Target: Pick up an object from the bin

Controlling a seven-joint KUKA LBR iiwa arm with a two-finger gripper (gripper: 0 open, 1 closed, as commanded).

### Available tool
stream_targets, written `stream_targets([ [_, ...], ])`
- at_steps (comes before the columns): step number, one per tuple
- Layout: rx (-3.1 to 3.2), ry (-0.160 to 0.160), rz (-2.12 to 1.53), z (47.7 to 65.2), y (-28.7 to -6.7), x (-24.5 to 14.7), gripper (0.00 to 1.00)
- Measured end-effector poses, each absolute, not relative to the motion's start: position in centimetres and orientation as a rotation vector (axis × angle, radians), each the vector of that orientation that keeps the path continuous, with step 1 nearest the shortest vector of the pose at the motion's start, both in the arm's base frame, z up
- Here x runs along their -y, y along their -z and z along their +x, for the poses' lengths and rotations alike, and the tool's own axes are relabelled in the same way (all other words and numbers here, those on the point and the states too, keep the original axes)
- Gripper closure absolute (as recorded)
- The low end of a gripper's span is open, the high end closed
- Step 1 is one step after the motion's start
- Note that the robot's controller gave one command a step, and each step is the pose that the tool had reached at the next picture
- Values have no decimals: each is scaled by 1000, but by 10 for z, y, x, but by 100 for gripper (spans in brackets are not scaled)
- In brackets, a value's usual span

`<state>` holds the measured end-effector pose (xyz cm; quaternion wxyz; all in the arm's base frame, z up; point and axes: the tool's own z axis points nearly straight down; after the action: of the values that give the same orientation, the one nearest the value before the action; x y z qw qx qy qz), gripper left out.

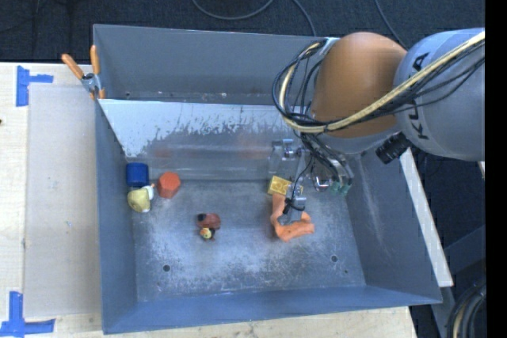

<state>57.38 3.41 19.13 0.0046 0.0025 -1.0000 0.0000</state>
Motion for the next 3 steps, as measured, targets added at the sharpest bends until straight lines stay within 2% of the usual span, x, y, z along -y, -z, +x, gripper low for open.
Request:
stream_targets([
  [1, 3141, 1, 6, 575, -196, -34, 0],
  [3, 3134, -1, 129, 579, -123, 15, 0],
])
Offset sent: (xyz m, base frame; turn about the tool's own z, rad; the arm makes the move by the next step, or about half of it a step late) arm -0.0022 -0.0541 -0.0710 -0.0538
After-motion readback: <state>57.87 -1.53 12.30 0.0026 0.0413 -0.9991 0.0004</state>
